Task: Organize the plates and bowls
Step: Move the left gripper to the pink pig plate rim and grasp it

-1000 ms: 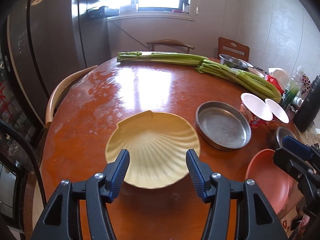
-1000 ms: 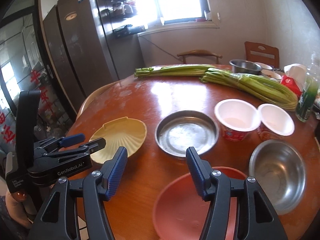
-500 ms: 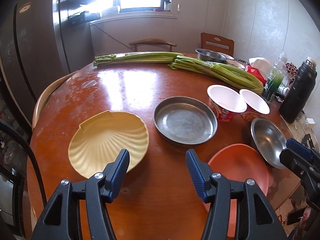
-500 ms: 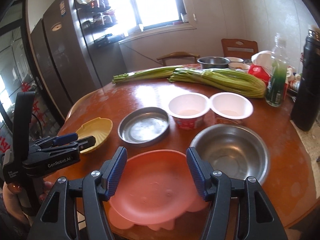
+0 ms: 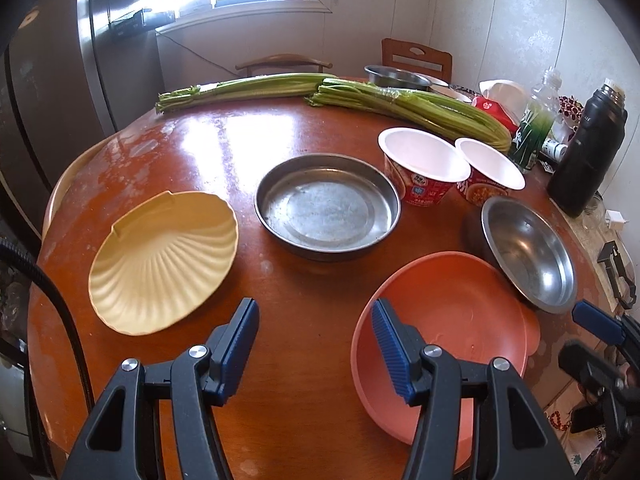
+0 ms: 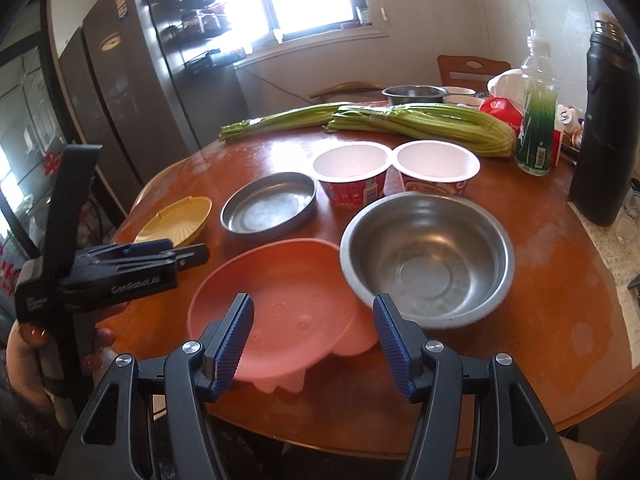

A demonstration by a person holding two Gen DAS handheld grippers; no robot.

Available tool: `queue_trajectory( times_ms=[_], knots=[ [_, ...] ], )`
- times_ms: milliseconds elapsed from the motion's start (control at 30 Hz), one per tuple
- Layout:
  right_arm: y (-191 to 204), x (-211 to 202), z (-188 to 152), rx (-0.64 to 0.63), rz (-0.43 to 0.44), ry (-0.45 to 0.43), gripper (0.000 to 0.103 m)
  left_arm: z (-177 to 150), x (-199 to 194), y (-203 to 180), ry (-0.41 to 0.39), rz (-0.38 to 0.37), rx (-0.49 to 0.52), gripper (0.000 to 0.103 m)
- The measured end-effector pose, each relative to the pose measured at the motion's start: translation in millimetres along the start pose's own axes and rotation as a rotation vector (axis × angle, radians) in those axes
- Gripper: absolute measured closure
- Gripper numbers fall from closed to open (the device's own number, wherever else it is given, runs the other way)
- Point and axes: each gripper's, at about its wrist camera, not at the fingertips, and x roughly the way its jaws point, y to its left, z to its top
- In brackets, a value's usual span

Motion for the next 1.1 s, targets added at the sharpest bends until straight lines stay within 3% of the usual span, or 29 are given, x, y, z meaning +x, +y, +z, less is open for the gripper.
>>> queue_trajectory(
  times_ms=[533,1100],
  knots=[
    [-14.0,34.1,-12.3,0.058,-0.02,0.122,0.039,-1.2,27.5,-15.7,0.048,-0.034,0.044,0.045],
    [0.3,63.5,-11.6,0.011,-0.033,0.173,0.039,-7.1,42.7,-17.0,0.082,-0.11,0.052,0.045]
  ],
)
